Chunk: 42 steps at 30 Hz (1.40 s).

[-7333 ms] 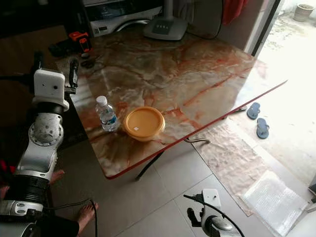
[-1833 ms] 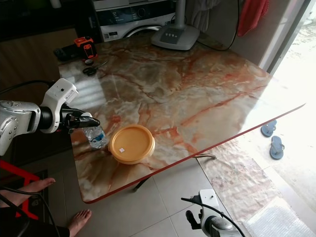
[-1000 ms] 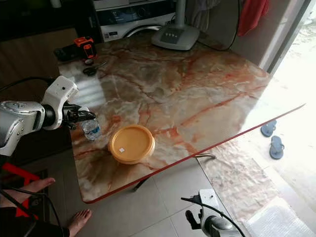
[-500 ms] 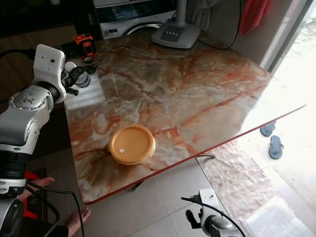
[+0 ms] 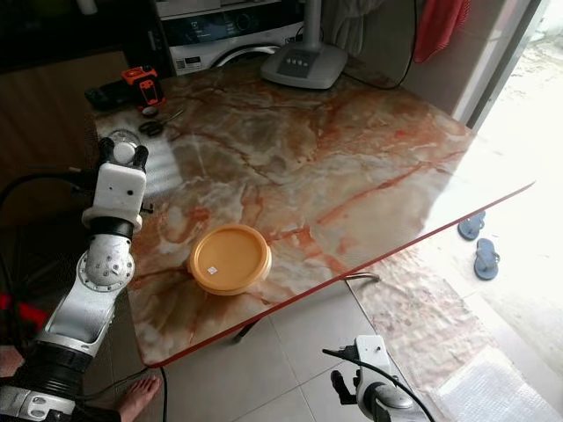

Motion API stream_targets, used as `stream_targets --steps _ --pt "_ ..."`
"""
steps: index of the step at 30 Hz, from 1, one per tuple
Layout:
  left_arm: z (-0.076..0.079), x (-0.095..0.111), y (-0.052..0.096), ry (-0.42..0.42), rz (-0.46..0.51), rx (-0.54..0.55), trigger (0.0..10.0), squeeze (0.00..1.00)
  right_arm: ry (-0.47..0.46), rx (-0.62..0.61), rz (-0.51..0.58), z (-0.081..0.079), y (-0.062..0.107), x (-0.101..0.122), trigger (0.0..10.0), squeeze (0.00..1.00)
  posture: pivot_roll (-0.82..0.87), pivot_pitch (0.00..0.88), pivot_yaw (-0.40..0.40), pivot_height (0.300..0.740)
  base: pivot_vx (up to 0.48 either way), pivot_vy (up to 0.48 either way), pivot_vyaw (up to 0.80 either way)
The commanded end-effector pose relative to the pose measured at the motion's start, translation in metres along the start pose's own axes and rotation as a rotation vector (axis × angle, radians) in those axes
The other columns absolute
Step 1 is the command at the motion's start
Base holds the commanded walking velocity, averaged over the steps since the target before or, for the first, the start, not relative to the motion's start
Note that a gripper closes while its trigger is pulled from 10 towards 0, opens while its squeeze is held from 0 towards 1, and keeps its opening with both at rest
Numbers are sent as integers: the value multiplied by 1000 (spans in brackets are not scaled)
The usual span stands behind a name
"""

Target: Restocking fridge

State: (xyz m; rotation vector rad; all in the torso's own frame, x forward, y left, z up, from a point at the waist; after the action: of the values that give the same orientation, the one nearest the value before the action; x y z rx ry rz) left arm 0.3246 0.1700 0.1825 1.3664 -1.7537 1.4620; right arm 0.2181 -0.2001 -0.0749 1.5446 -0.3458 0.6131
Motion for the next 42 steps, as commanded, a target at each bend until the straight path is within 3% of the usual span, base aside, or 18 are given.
stream_targets --steps 1,9,25,42 --pt "2 -6 8 -31 14 -15 10000 0 -23 -5 0 -1 0 -4 10000 0 -95 0 30 740 0 0 0" --pt "-1 -16 16 -36 9 8 10000 0 -41 -15 12 -2 0 -6 10000 0 -104 0 25 740 0 0 0" --pt "1 -17 17 -43 31 9 10000 0 -30 -6 8 -3 1 -9 10000 0 -98 0 20 740 0 0 0" --pt "1 -13 10 -55 51 8 10000 0 -37 -7 12 -2 0 -5 10000 0 -89 7 20 740 -281 0 0"
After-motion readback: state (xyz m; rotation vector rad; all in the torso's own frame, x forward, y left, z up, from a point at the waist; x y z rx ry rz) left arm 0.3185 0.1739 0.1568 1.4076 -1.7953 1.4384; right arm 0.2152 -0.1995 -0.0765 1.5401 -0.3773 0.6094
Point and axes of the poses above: a point about 5 cm out from each wrist's last joint towards the gripper, its own y axis pointing back from the gripper into the wrist, its own x axis along the axis of the wrist's last joint, z = x × y, the point moved 1 cm from there along -y, pointing out of the wrist towards the gripper, and after that the axes turned 8 degrees about y, right-handed, at the moved point
